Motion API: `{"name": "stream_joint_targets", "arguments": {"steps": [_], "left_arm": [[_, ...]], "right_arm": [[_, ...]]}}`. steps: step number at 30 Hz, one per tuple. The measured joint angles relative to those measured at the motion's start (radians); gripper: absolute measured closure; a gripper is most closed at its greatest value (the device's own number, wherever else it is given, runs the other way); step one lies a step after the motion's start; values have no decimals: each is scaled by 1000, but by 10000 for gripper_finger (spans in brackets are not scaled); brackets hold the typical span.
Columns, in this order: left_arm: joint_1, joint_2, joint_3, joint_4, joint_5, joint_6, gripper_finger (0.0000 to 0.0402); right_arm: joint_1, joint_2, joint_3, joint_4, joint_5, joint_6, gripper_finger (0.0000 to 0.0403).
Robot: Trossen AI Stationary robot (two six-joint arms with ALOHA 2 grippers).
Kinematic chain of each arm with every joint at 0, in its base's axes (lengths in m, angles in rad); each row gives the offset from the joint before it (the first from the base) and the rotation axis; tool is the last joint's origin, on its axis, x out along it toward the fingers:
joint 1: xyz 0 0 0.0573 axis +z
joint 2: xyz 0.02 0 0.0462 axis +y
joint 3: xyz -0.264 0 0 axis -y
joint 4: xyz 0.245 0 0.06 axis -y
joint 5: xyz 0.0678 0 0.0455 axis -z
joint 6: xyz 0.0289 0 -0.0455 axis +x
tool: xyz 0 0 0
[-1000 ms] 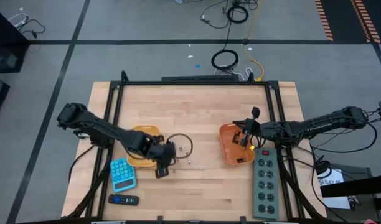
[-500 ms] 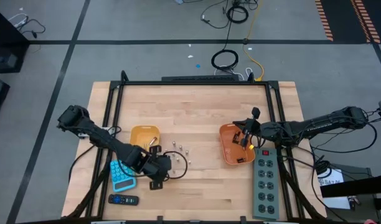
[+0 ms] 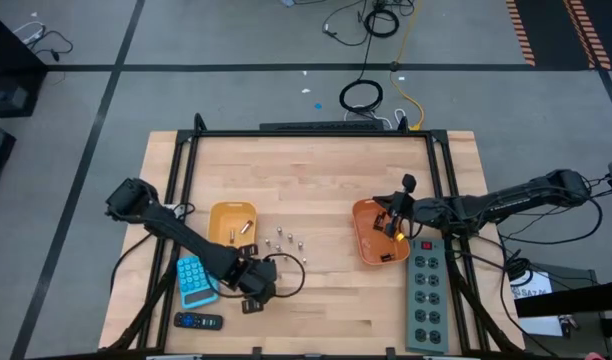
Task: Sort batteries
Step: Put the silver battery into the yellow bin
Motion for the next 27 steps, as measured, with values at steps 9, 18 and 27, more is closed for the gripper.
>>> {"name": "stream_joint_targets", "arguments": {"steps": [9, 18, 27], "left_arm": [[32, 32, 0, -6, 5, -85, 235], [45, 33, 0, -3, -15, -156, 235], [47, 38, 0, 3, -42, -168, 235]], "right_arm": [[0, 14, 0, 10, 1, -20, 403], [0, 14, 0, 11, 1, -26, 403], [0, 14, 0, 11, 1, -26, 403]]}}
